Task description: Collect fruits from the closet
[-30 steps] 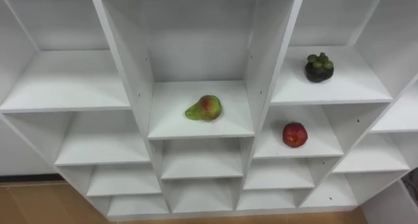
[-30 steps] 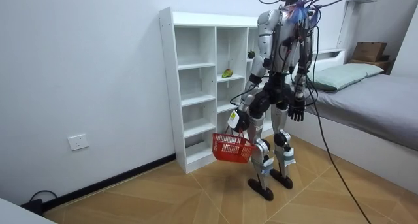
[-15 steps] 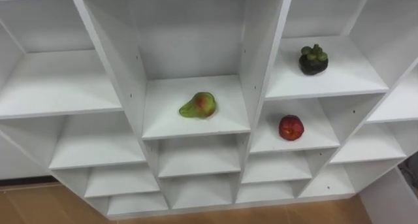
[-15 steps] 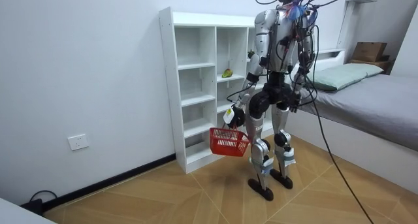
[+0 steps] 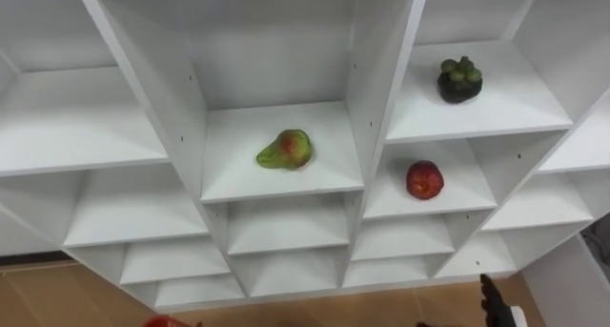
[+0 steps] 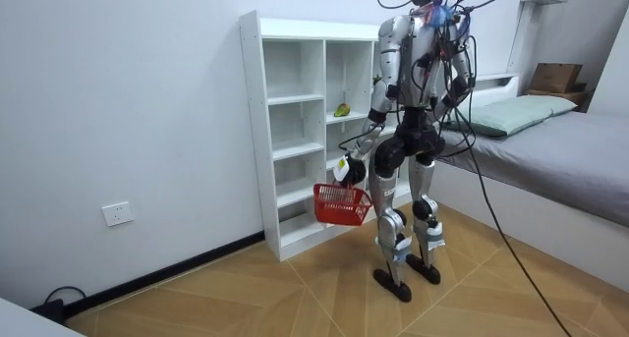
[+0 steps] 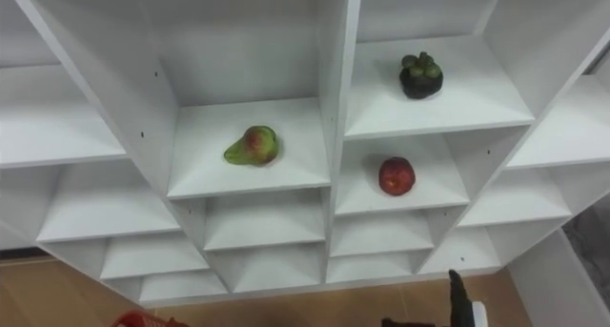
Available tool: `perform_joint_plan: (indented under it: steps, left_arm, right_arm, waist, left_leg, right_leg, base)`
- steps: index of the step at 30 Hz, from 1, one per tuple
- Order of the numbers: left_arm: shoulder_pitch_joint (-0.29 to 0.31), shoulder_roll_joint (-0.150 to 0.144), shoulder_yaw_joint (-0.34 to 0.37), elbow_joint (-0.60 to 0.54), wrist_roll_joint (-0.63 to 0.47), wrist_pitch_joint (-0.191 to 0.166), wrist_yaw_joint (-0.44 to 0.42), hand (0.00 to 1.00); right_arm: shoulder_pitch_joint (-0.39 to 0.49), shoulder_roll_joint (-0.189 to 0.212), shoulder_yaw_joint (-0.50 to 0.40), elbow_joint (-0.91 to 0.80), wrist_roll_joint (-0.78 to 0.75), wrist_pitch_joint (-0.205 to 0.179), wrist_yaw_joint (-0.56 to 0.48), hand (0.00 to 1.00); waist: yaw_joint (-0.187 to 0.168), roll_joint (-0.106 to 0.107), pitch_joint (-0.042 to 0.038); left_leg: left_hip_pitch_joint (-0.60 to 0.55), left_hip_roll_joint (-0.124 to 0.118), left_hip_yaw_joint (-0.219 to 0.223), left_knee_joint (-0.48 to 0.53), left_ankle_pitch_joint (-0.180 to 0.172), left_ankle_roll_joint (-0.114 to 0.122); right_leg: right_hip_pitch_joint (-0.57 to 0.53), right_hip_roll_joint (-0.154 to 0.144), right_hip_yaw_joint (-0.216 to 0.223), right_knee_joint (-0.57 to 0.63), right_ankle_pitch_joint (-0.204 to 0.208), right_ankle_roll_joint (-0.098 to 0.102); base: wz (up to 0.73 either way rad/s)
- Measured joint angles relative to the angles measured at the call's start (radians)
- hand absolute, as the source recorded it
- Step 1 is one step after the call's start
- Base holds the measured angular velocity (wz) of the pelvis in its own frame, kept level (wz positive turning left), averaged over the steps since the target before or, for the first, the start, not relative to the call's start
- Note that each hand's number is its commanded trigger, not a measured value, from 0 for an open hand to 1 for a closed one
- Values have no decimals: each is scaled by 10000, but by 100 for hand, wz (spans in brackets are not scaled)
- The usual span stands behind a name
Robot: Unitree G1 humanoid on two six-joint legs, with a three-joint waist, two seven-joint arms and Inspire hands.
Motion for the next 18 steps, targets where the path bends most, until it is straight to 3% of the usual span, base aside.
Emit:
perform_joint_plan:
  steps: [7,18]
  left_arm:
    - [39,86,-188,-3,-700,-272,-47,100]
    - [152,235,-439,8,-894,-485,-68,100]
  right_arm:
    - [144,-71,269,-2329,-47,-339,15,0]
    - [-27,-243,284,-5611,-55,-839,-1020,0]
  waist:
    - [0,31,-5]
    - [185,42,-42]
  left_leg:
    - [36,14,103,-25,0,0]
    - [-98,26,265,-12,5,1]
  right_leg:
    - [5,10,27,-2,21,2]
    - [-135,49,39,1,132,-7]
  base:
    - [-1]
    - [-5]
